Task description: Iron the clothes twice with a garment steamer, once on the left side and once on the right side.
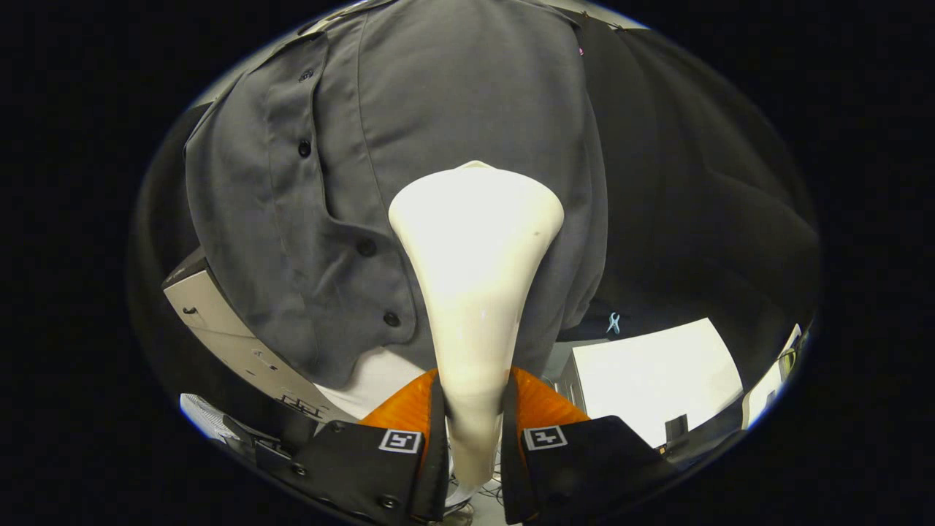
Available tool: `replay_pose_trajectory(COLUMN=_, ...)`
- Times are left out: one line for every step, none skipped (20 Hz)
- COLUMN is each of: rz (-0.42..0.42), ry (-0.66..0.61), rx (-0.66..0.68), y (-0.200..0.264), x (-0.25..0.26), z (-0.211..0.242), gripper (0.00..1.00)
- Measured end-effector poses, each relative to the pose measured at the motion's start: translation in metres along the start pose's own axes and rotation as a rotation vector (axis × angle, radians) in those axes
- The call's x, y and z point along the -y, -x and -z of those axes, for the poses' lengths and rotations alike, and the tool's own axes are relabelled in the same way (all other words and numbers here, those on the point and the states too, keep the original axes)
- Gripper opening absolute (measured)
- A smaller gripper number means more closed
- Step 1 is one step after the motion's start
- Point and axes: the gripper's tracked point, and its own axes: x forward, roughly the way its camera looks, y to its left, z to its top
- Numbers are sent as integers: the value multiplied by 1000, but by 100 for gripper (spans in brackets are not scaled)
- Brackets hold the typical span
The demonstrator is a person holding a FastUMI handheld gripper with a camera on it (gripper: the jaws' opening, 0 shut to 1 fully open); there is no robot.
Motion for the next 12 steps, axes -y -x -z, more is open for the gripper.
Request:
replay_pose_trajectory(rz=2, ry=-3, rx=-10, y=-2, x=1, z=6, gripper=37)
replay_pose_trajectory(rz=3, ry=-5, rx=-18, y=-3, x=3, z=11, gripper=37)
replay_pose_trajectory(rz=5, ry=-6, rx=-25, y=-5, x=5, z=18, gripper=37)
replay_pose_trajectory(rz=6, ry=-5, rx=-33, y=-7, x=7, z=24, gripper=37)
replay_pose_trajectory(rz=8, ry=-5, rx=-40, y=-7, x=8, z=27, gripper=37)
replay_pose_trajectory(rz=11, ry=-2, rx=-46, y=-8, x=9, z=31, gripper=37)
replay_pose_trajectory(rz=14, ry=-3, rx=-51, y=-8, x=11, z=35, gripper=37)
replay_pose_trajectory(rz=15, ry=-8, rx=-57, y=-9, x=11, z=38, gripper=37)
replay_pose_trajectory(rz=16, ry=-13, rx=-61, y=-8, x=10, z=40, gripper=37)
replay_pose_trajectory(rz=19, ry=-16, rx=-65, y=-8, x=10, z=42, gripper=37)
replay_pose_trajectory(rz=22, ry=-18, rx=-69, y=-6, x=11, z=43, gripper=37)
replay_pose_trajectory(rz=24, ry=-18, rx=-69, y=-4, x=10, z=42, gripper=37)
